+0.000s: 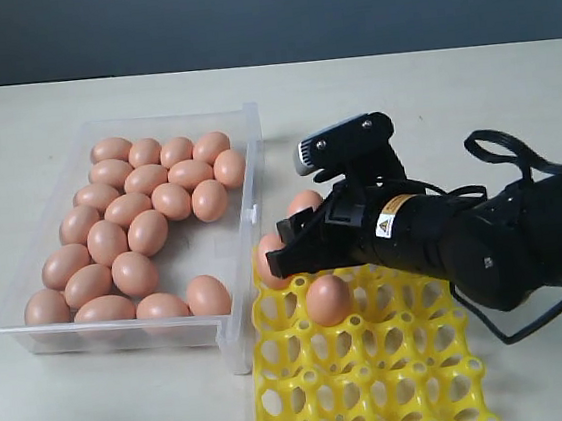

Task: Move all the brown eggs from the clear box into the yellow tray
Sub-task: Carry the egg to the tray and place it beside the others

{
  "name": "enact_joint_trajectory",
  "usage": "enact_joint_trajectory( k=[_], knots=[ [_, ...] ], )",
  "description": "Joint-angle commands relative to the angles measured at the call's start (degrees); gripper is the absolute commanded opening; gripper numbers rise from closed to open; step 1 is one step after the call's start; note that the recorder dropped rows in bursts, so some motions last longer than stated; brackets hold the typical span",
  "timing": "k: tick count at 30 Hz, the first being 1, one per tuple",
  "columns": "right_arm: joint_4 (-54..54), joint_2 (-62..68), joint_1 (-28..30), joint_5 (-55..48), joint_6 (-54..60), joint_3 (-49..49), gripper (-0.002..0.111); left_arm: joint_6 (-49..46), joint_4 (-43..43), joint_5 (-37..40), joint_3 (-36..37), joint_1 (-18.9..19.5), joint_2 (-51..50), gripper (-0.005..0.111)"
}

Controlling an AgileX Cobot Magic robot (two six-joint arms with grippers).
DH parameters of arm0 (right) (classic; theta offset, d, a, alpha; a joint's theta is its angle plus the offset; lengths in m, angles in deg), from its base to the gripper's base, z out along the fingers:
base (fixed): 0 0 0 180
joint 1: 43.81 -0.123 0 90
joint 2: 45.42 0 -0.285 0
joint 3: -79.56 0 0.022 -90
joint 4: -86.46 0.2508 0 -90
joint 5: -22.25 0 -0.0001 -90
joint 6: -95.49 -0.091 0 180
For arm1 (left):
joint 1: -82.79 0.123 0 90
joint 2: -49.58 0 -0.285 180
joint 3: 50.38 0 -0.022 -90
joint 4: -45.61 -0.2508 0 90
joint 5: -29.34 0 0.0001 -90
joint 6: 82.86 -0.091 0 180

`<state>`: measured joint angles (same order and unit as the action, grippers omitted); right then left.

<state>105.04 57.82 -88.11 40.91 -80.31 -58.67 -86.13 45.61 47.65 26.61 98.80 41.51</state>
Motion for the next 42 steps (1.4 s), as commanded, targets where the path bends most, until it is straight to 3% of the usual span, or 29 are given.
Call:
enact_joint_trajectory(
  k=[1, 21, 30, 42],
  knots=[
    [0.1, 1.0, 0.3, -0.3, 0.1, 0.3, 0.000, 0.0, 0.0, -0.6, 0.2, -0.3, 0.3, 0.000],
    [-0.2, 3.4, 0.3, -2.8, 0.1, 0.3, 0.002, 0.0, 0.0, -0.6, 0.2, -0.3, 0.3, 0.000],
    [-0.2, 3.4, 0.3, -4.8, 0.1, 0.3, 0.041, 0.0, 0.0, -0.6, 0.2, -0.3, 0.3, 0.000],
    [-0.2, 3.4, 0.3, -5.2, 0.1, 0.3, 0.059, 0.0, 0.0, -0.6, 0.2, -0.3, 0.3, 0.000]
  ],
)
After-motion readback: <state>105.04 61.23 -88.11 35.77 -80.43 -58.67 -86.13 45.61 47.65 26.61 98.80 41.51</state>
